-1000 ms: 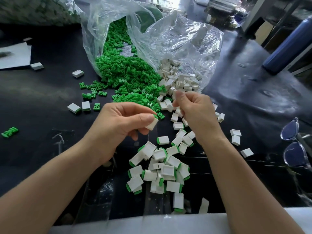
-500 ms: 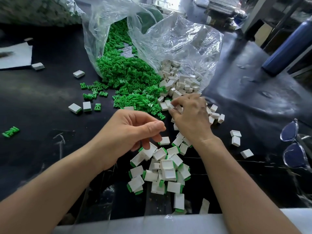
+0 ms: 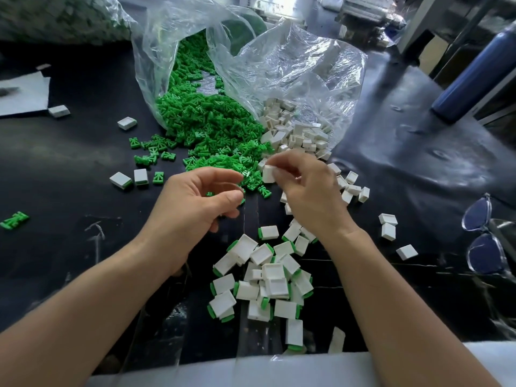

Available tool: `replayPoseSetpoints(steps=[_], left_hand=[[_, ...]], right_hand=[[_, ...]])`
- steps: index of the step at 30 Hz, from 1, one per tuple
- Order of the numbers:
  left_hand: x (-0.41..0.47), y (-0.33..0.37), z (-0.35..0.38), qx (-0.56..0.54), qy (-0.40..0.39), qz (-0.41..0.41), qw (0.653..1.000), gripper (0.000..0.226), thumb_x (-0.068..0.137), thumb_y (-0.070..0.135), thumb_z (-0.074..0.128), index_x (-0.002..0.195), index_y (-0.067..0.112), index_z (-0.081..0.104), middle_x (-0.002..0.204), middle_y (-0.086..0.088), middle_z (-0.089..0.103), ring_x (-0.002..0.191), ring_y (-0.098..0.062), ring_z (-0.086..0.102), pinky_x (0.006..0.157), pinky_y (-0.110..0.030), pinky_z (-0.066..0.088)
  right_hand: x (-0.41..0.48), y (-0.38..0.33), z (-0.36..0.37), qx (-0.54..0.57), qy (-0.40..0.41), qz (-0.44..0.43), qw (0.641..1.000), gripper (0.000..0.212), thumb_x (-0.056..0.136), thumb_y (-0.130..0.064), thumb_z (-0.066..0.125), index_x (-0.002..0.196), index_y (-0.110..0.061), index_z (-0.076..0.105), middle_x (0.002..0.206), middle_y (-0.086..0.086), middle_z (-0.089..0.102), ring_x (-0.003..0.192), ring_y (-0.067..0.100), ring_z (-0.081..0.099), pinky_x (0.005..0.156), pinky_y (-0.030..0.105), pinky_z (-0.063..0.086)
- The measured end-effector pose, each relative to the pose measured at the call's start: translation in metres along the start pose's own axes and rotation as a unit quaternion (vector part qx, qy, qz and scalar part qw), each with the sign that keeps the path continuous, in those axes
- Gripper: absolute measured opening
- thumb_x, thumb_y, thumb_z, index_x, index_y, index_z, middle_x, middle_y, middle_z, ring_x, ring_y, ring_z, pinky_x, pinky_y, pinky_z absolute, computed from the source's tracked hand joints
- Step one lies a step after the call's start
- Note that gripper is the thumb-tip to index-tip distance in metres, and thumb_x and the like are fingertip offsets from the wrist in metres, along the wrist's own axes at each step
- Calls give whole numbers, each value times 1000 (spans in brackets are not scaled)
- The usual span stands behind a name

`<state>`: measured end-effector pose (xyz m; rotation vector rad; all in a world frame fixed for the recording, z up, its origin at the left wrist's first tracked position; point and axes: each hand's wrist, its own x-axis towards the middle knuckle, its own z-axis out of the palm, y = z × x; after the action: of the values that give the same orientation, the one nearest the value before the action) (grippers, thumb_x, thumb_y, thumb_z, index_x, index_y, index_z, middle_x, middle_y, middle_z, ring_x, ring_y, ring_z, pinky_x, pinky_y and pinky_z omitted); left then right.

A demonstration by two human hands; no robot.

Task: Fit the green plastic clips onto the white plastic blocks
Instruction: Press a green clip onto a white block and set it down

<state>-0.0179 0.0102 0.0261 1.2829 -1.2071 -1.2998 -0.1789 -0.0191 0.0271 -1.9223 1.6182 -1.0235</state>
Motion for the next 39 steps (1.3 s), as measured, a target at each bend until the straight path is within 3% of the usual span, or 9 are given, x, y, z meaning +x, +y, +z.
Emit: replayPoseSetpoints(steps=[3,6,10,13,17,25,30,39], left_hand=[[1,-1,0,5,-6,15,1000,30,77,1,70,93,26,67,84,6,71,60,0,61,46,-14,45],[1,0,0,2,-26,27,999,29,76,-3,68,92,21,66,67,4,69,55,-2,60,47,-15,46],[0,2,0,-22,-23,22,999,25,79,-4,65,89,19,67,66,-3,66,53,-6,62,46,-16,48],[0,3,0,-33,-22,-3,999,22,80,-4,64,81,17,70,66,-2,69,56,-7,65,47,-15,49],[1,2,0,-38,-25,-15,999,18,77,-4,67,77,13,68,71,-1,73,63,-8,68,53,-19,53],[0,1,0,-31,-42,2,999,16,76,-1,68,75,15,63,67,7,72,56,1,60,47,-12,43],[1,0,0,-78,-43,-9,996,21,77,-12,62,80,9,59,63,0,68,55,-7,64,49,-16,51],[1,1,1,-116,-65,-35,990,24,83,-18,49,80,4,58,79,-12,67,67,-15,70,58,-19,55]], right_hand=[[-6,-7,8,38,-72,-38,996,14,87,-8,60,98,-11,68,87,-6,61,73,-1,52,69,5,38],[-11,-11,15,68,-99,-57,991,13,84,-7,64,97,-8,67,80,-9,59,72,0,54,69,11,42],[-7,-10,10,108,-93,3,990,12,86,-13,62,90,-24,57,74,-10,60,72,7,58,69,21,47],[-3,-3,2,4,-41,20,999,4,88,-22,61,91,-23,62,75,-13,59,71,-3,54,68,11,43],[-1,5,0,-131,-20,41,990,17,87,-25,61,99,-15,69,96,-2,60,94,17,56,87,33,45],[-3,7,13,-270,-48,36,961,24,86,-34,61,104,-19,67,108,5,53,111,23,41,91,32,31],[-2,7,11,-227,-38,28,973,12,84,-25,65,92,-17,64,101,3,57,103,20,46,79,26,28],[-1,4,0,-75,-15,49,996,7,87,-12,58,89,-18,55,76,-7,54,77,13,52,73,25,41]])
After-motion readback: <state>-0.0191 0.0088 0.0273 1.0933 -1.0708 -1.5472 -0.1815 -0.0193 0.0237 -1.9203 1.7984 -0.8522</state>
